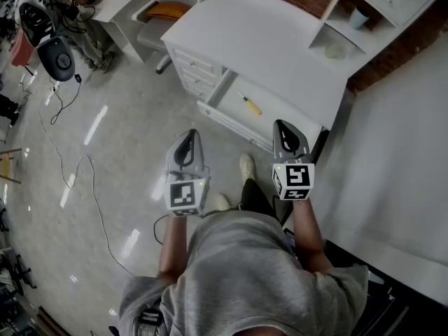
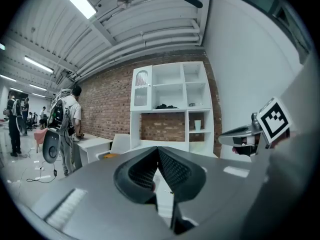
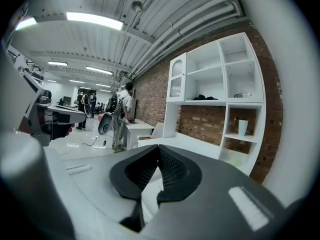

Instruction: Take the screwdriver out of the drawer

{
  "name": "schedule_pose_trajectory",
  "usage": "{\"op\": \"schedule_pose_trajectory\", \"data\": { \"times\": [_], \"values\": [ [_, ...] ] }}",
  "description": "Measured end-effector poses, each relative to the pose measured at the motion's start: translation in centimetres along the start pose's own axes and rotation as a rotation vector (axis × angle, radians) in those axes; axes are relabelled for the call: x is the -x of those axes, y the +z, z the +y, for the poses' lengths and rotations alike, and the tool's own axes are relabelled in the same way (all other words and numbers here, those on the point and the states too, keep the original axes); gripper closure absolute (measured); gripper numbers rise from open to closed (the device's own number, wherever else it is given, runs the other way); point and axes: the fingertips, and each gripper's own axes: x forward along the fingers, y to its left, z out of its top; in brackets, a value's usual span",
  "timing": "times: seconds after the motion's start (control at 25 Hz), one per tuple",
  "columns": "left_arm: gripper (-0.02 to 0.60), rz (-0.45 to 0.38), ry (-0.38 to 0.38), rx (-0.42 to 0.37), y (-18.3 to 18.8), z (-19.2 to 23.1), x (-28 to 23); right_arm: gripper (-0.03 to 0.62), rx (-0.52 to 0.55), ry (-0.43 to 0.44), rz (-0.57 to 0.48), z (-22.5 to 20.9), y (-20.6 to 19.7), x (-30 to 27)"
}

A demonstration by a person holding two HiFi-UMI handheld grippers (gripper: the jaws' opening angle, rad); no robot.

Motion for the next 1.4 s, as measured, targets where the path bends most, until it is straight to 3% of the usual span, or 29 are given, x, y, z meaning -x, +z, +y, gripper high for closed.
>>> {"op": "schedule_pose_trajectory", "data": {
  "times": [0.24, 0.68, 1.4],
  "values": [
    [0.569, 0.033, 0.035, 0.015, -0.5, -0.1, -6.1, 0.591, -0.008, 0.052, 0.036, -3.7, -0.6, -6.0],
    [0.569, 0.156, 0.062, 0.076, -4.7, -0.8, -16.3, 0.591, 0.003, 0.204, 0.184, -6.3, -4.6, -16.4],
    [0.569, 0.405, 0.083, 0.171, -20.3, -1.5, -26.6, 0.591, 0.019, 0.403, 0.436, -6.5, -19.4, -28.3]
  ]
}}
